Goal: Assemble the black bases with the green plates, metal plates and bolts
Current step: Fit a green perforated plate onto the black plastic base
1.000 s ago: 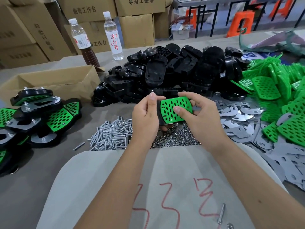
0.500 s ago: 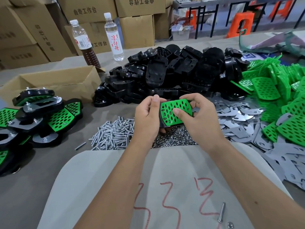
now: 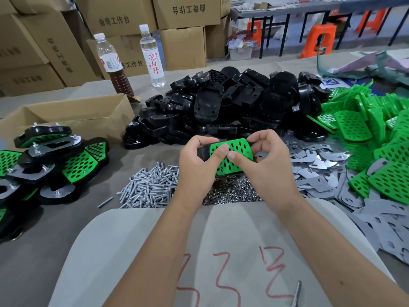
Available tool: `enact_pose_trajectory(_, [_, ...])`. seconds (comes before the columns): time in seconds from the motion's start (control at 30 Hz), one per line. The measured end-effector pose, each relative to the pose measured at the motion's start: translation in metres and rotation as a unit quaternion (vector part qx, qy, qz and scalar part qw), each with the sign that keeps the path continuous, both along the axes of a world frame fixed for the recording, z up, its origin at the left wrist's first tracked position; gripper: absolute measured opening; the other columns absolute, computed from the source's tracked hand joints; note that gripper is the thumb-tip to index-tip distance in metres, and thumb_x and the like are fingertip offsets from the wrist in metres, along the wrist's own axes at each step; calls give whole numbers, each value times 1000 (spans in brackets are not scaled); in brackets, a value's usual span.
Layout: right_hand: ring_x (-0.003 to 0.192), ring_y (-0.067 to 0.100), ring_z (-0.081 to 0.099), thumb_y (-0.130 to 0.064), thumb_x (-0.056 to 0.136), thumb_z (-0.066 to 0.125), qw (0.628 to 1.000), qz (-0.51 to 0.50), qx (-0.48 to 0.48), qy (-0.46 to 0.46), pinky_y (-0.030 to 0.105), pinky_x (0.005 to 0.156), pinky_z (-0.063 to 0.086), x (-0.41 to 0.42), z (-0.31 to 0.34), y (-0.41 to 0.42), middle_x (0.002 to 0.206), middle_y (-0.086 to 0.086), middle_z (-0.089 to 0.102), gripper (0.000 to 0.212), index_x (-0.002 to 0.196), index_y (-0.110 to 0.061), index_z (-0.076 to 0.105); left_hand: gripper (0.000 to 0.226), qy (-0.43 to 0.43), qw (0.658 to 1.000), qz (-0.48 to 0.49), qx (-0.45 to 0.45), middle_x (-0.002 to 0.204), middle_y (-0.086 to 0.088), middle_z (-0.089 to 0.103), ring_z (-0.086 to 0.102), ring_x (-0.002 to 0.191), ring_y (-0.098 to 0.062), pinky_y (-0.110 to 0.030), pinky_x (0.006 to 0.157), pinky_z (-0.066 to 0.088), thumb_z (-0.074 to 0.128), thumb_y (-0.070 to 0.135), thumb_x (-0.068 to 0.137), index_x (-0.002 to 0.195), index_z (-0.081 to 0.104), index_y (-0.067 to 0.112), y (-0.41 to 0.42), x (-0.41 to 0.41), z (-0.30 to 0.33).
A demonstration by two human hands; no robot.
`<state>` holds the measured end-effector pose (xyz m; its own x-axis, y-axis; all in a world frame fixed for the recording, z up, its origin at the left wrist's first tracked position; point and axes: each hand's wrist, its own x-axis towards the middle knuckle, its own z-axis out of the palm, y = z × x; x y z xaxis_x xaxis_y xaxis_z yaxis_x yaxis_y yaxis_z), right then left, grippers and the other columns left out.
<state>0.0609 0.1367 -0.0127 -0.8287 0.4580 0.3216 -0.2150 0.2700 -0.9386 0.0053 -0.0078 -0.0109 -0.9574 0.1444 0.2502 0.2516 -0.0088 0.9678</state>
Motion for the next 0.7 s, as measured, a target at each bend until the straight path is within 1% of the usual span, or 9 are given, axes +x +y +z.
enact_pose_trajectory(0.1, [79,21,65,-44,75,91,999,9,-35,-4,40,67,60,0,0,-1,89,3,66,42,102,-31,62,13,-9,999,4,39,88,8,75,72,84,-7,-25,66,58,81,18,90,99,71,15,-1,-2,0])
enact_pose_trajectory(0.17, [78,15,62,-45,78,89,998,16,-65,0,28,63,59,0,0,-1,90,2,64,39,104,-29,64,13,-14,998,8,65,85,7,75,72,79,-4,-21,63,57,81,13,90,100,72,12,-2,-2,1])
enact_pose_trajectory(0.23, [82,14,68,-40,84,85,997,41,-71,-13,23,63,58,1,1,-1,97,2,69,33,108,-28,66,15,-17,997,7,74,84,5,76,73,79,-6,-22,64,57,82,11,89,100,72,12,-3,-2,2])
enact_pose_trajectory(0.3, [84,11,72,-39,93,78,994,91,-35,-40,26,65,57,1,2,-1,98,-3,75,23,111,-28,69,17,-19,997,-3,74,89,0,76,74,81,-9,-24,66,58,84,13,87,100,72,13,-4,-1,3])
enact_pose_trajectory(0.37, [71,3,69,-35,98,72,991,125,-24,-47,19,59,51,1,4,-2,93,-3,77,15,111,-26,71,20,-25,997,-13,77,92,-3,76,74,85,-13,-28,68,60,85,19,83,98,73,14,-4,0,3])
enact_pose_trajectory(0.43, [63,0,65,-27,100,71,987,134,-71,-44,11,52,44,2,6,0,90,1,78,15,113,-20,72,24,-41,995,-24,85,94,-5,77,75,86,-16,-30,69,61,85,24,79,98,74,15,-5,0,3])
enact_pose_trajectory(0.47, [67,1,67,-24,99,72,985,139,-96,-44,11,51,44,3,7,1,91,2,78,16,114,-18,72,25,-45,995,-30,84,96,-7,77,75,86,-17,-32,69,61,85,25,79,98,74,15,-5,0,3])
enact_pose_trajectory(0.6, [95,19,76,-18,98,72,981,149,-117,-41,24,70,56,3,7,3,100,5,79,18,117,-16,71,24,-54,995,-49,68,91,-2,77,74,85,-15,-31,70,61,85,27,78,97,73,17,-4,0,3])
enact_pose_trajectory(0.7, [100,26,76,-15,98,73,982,148,-116,-27,41,84,62,3,7,3,104,8,79,21,118,-13,70,27,-78,992,-62,79,95,-5,78,75,89,-20,-33,72,61,86,29,77,99,74,18,-5,-2,4])
